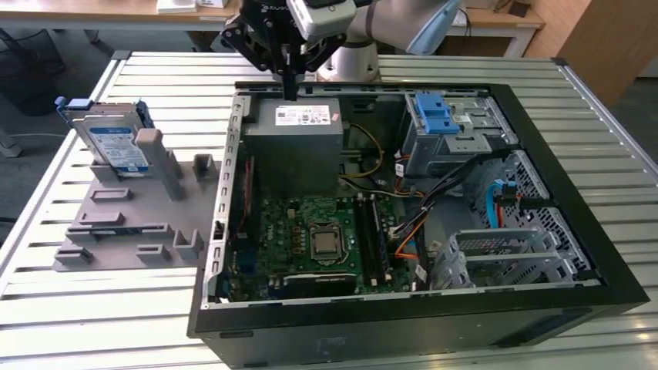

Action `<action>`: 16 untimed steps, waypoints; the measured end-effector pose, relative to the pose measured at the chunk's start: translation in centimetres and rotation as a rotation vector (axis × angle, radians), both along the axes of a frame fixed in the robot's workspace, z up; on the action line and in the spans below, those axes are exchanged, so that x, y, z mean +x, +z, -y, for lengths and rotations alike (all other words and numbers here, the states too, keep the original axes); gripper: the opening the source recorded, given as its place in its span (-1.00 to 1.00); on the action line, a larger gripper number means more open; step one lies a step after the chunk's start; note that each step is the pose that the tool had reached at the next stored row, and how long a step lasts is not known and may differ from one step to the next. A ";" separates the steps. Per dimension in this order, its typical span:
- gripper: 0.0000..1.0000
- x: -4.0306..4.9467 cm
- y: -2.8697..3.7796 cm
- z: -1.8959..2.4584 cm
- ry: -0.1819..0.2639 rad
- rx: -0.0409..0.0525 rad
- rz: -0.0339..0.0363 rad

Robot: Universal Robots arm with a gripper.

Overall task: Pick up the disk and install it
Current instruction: 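Reach for the disk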

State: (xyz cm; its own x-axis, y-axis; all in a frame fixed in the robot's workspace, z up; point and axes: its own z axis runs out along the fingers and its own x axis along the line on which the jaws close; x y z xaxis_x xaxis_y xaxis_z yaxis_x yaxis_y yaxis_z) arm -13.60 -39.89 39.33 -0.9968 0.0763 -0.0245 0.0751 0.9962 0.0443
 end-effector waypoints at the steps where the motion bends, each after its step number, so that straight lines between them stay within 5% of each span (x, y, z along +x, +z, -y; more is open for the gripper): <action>1: -0.79 -0.05 -0.01 0.00 0.000 0.0001 0.0000; 16: -0.79 -0.84 -0.03 0.00 0.000 0.0001 0.0000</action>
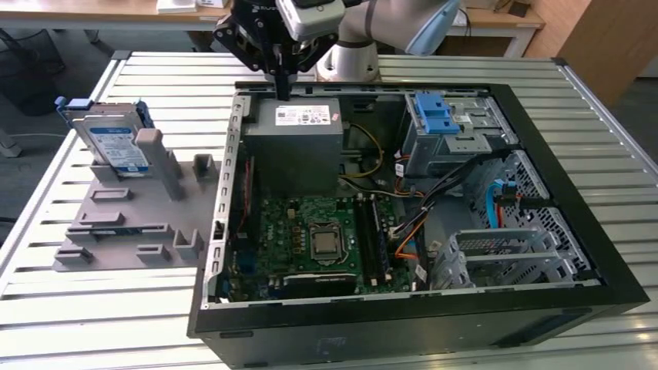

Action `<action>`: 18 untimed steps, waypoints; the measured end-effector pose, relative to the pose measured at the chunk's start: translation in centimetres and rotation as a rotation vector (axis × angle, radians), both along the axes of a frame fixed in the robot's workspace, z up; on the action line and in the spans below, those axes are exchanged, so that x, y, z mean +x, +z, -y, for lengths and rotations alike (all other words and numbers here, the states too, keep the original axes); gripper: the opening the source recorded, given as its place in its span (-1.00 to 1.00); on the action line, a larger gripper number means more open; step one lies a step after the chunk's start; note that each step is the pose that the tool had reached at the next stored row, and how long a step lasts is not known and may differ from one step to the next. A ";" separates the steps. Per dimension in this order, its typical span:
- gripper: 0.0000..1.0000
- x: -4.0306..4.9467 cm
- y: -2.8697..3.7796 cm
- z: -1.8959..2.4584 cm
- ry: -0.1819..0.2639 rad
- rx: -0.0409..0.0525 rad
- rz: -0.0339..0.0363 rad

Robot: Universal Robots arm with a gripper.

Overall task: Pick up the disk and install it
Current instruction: 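Reach for the disk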

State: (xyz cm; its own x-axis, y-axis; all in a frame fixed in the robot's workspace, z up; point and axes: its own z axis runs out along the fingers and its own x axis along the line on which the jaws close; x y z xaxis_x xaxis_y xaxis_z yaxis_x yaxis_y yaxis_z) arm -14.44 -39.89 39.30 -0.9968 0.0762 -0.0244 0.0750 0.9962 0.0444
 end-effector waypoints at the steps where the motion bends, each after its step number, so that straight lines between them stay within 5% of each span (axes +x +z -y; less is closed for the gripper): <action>1: -0.79 -0.05 0.00 0.00 0.000 -0.0001 0.0000; 18: -0.79 -0.86 -0.04 0.00 0.000 0.0000 0.0001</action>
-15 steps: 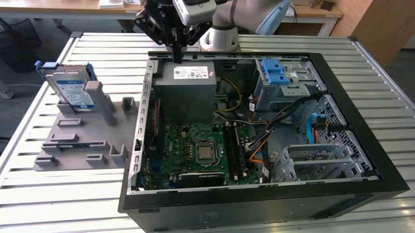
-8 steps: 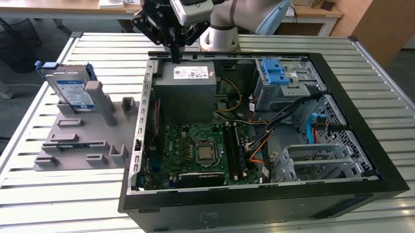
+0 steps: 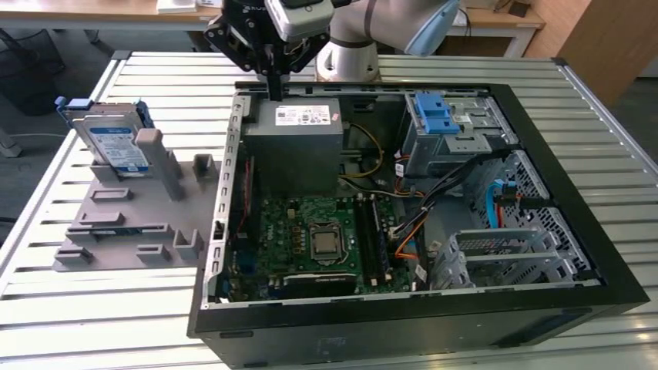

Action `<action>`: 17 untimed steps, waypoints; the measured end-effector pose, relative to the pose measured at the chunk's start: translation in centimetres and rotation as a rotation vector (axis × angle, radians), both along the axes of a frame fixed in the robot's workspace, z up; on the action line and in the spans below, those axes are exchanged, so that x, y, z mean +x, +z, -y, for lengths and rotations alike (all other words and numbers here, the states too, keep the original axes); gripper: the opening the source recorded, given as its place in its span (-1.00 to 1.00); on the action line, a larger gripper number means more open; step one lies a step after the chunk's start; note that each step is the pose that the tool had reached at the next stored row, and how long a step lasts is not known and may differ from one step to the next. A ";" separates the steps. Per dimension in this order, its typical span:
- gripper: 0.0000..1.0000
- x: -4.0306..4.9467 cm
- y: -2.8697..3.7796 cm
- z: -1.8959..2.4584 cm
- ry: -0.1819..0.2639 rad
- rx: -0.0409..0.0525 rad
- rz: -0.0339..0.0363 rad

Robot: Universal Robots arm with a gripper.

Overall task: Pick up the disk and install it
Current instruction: 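Reach for the disk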

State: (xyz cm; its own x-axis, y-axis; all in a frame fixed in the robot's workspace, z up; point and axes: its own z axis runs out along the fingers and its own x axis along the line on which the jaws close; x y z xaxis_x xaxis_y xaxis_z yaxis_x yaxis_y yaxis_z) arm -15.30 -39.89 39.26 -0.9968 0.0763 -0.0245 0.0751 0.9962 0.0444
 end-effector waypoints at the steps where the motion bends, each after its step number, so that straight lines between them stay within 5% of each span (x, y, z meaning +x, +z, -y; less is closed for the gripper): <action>1: -0.79 -0.05 0.00 0.00 0.000 0.0000 0.0000; 17: -0.79 -0.85 -0.04 0.00 0.000 0.0000 -0.0001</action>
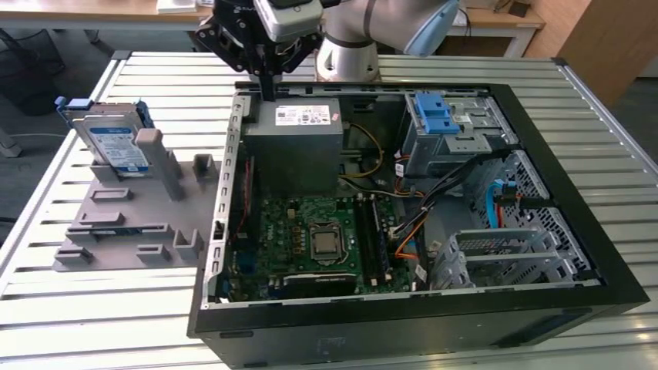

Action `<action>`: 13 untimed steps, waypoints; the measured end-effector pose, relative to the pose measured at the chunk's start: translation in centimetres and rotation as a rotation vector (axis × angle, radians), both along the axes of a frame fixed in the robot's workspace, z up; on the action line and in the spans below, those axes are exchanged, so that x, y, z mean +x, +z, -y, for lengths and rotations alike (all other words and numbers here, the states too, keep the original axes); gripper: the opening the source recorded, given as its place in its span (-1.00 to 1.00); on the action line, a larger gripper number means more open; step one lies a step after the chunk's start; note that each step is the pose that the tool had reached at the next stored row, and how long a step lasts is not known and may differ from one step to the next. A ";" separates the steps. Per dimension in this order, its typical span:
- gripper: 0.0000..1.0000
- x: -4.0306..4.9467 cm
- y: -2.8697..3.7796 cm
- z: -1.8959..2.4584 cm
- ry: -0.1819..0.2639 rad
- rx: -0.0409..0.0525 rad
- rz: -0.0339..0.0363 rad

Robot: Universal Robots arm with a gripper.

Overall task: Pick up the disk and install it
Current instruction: 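Reach for the disk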

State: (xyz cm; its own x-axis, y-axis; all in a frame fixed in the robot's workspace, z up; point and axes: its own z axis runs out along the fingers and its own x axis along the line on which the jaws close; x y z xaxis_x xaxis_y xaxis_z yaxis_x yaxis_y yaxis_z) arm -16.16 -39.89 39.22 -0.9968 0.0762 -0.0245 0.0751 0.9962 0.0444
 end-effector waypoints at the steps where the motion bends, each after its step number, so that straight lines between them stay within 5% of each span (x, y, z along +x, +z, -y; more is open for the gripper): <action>1: -0.79 -0.05 0.00 0.00 0.000 0.0000 0.0000; 13: -0.79 -0.64 -0.04 0.00 0.000 0.0000 0.0000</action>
